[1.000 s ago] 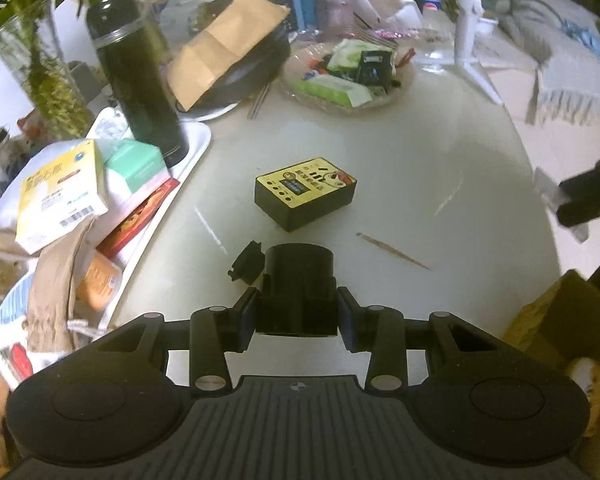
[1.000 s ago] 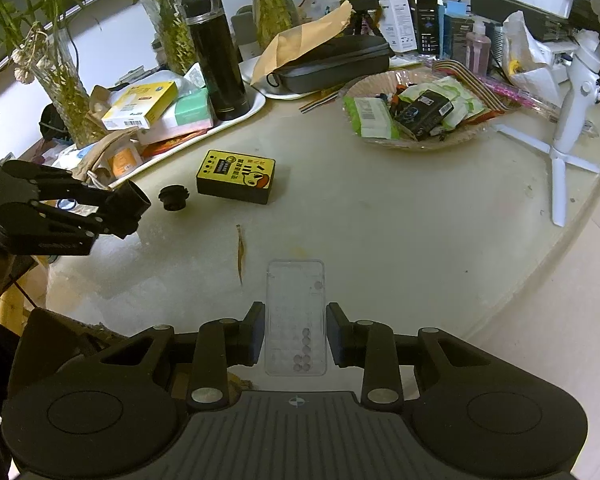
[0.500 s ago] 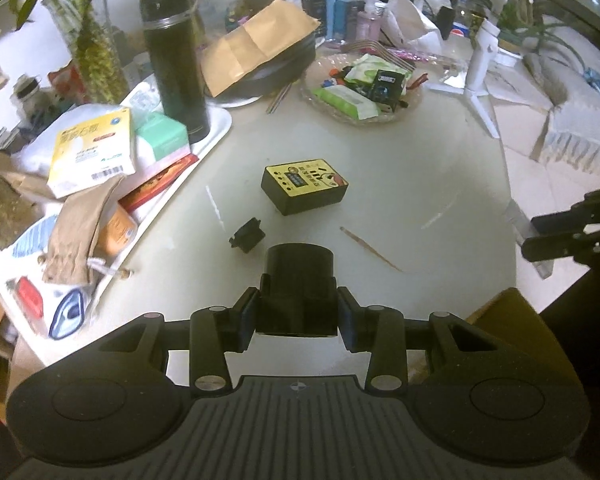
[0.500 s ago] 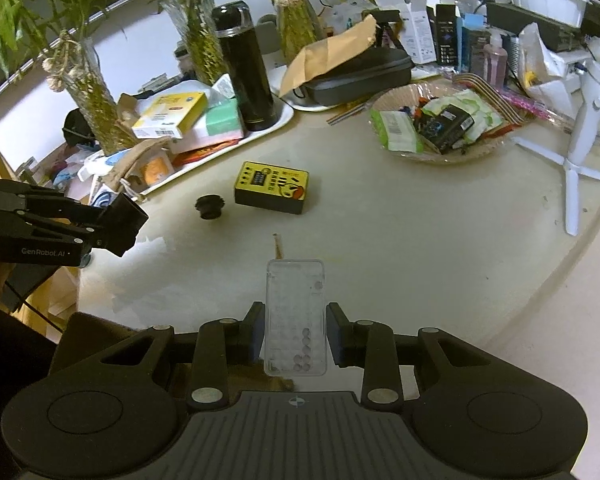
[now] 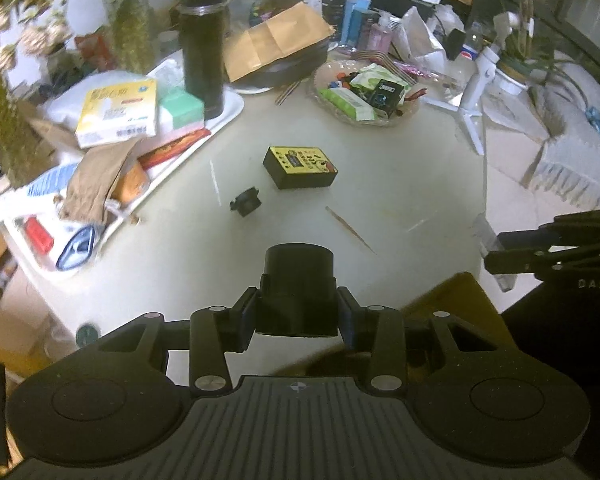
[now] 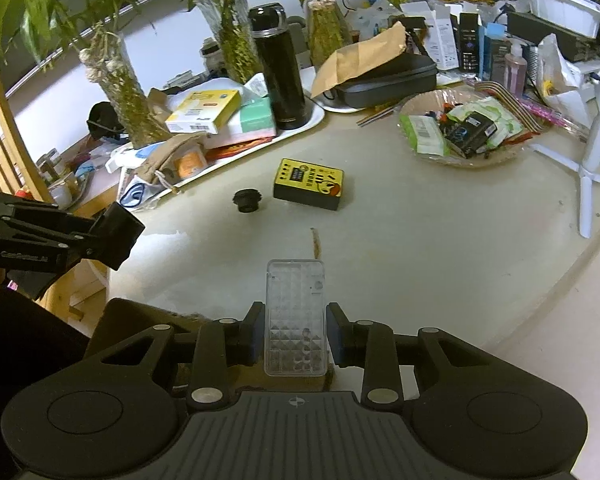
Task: Organize rigid objects
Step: 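Carry the black cylinder and clear plate over the cardboard box, then open both tools to drop the cylinder and plate into the box, withdraw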
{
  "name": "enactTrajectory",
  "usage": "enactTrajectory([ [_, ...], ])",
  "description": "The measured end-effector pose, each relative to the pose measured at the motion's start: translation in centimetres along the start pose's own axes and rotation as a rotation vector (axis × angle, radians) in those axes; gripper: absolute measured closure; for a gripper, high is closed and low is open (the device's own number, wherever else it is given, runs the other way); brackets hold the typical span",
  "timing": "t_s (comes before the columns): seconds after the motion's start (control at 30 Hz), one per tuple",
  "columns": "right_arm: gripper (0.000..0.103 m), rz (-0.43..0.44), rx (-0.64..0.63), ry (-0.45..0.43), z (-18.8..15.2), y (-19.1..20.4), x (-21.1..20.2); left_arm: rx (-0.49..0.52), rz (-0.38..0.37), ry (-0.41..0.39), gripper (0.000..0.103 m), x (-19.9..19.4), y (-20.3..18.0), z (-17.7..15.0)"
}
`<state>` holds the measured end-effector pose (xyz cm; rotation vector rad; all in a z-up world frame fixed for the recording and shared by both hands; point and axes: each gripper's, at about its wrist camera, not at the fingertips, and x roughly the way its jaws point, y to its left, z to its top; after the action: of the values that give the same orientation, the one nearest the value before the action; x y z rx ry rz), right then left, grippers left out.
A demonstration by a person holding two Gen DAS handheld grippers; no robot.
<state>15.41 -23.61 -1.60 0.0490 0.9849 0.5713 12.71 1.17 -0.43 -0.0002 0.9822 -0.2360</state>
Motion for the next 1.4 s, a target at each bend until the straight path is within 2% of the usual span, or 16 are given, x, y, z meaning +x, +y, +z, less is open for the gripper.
enactTrajectory([
  [0.13,0.068,0.009,-0.012,-0.001,-0.1,0.7,-0.4,-0.082,-0.036,0.022,0.063,-0.8,0.7,-0.9],
  [0.3,0.068,0.018,-0.026,-0.004,-0.4,1.4,-0.9,-0.123,-0.055,0.042,0.063,-1.5,0.8,-2.1],
  [0.6,0.068,0.029,-0.039,-0.007,-0.8,2.3,-1.8,-0.217,-0.050,0.098,0.063,-0.8,1.6,-4.2],
  [0.67,0.068,0.032,-0.036,-0.003,-1.1,2.4,-1.8,-0.248,-0.069,0.087,0.058,-0.5,1.9,-4.8],
  [0.7,0.068,0.034,-0.033,0.000,-1.2,2.4,-1.8,-0.253,-0.068,0.083,0.050,-0.6,1.9,-5.0],
  [0.83,0.068,0.034,-0.023,0.014,-1.9,2.4,-1.7,-0.206,-0.024,0.024,0.048,-1.7,1.1,-6.1],
  [1.13,0.068,0.032,-0.010,0.033,-3.2,2.4,-1.7,-0.082,0.070,-0.031,0.048,-3.7,-1.3,-8.2],
  [1.4,0.068,0.040,-0.032,0.018,-2.2,2.9,-1.8,-0.056,0.072,-0.066,0.048,-4.6,-2.2,-9.3],
])
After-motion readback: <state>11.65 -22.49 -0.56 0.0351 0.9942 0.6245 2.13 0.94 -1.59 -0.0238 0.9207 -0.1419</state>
